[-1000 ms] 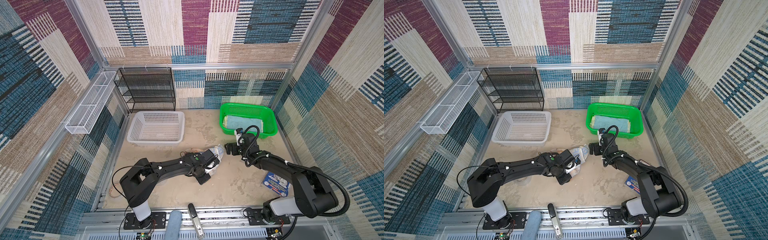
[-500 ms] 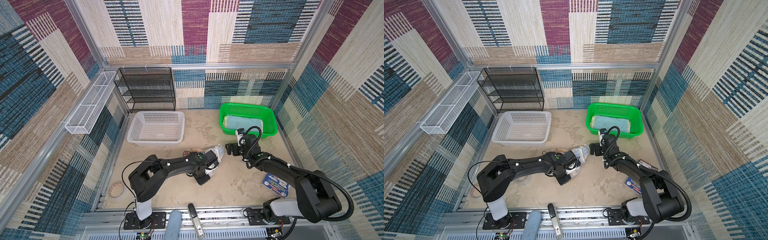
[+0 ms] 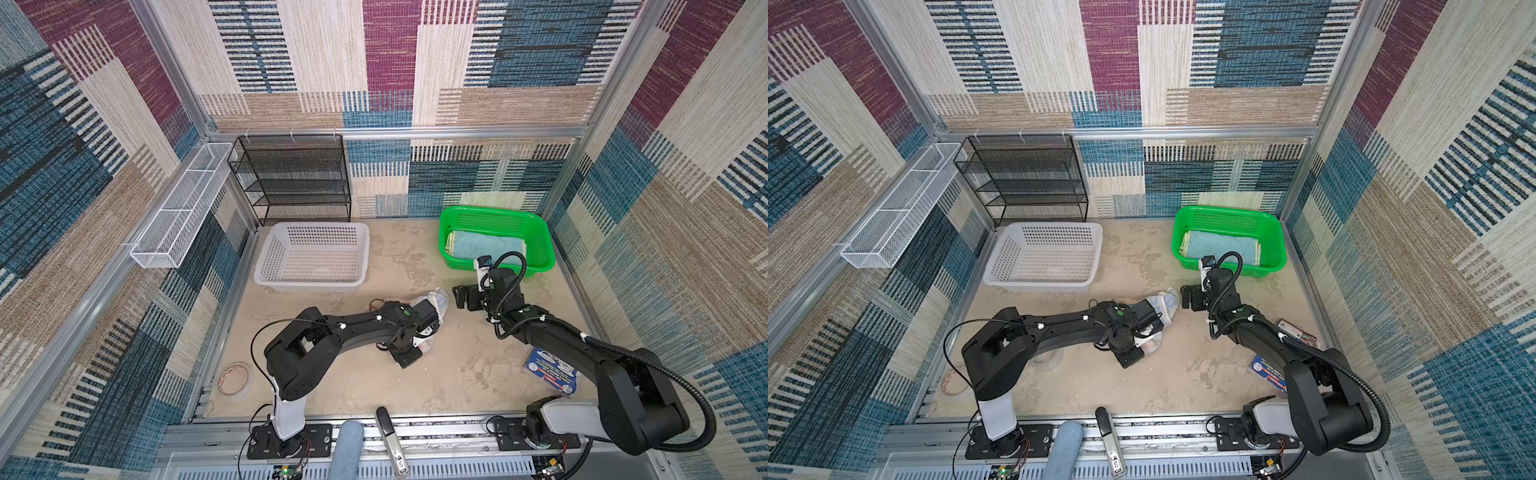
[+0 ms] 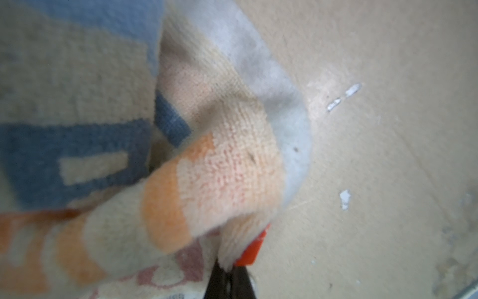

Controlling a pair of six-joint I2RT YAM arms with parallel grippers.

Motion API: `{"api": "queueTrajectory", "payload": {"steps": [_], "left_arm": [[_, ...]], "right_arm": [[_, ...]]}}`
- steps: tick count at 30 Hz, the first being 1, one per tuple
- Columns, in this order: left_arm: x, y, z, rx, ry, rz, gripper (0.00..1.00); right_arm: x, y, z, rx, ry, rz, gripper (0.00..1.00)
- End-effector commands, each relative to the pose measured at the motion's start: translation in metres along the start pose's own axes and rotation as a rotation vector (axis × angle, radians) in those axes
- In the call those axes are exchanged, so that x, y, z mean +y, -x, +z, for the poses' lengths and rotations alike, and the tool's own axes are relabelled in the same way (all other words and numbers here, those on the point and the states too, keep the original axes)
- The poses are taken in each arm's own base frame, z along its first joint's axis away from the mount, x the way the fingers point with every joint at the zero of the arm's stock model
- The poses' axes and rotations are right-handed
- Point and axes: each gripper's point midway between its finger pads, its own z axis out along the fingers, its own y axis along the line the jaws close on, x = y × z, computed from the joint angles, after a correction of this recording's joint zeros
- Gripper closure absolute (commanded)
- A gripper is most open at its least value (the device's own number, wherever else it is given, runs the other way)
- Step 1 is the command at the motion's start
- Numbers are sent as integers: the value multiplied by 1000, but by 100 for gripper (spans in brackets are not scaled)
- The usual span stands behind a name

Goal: Fold and stack the towels
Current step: 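Lower the towel onto the table with the left gripper while the right gripper approaches, then grasp a towel corner with the right gripper while the left gripper holds another corner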

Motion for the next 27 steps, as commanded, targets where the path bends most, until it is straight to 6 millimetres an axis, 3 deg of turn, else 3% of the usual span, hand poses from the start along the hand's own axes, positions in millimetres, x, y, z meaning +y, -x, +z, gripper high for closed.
{"api": "queueTrajectory", "payload": {"steps": [1, 5, 13, 27], "left_arm": [[20, 18, 2, -68, 113, -27, 100], [33, 44, -34, -218, 186, -47, 100], [39, 81, -110, -471, 217, -17, 100], [64, 96, -157, -587, 214, -109, 100]], "right_arm": [[0, 3, 0, -11, -5, 5, 0], [0, 2, 1, -11, -4, 4, 0], [7, 11, -3, -69, 37, -18, 0], [35, 30, -24, -193, 197, -74, 0]]}}
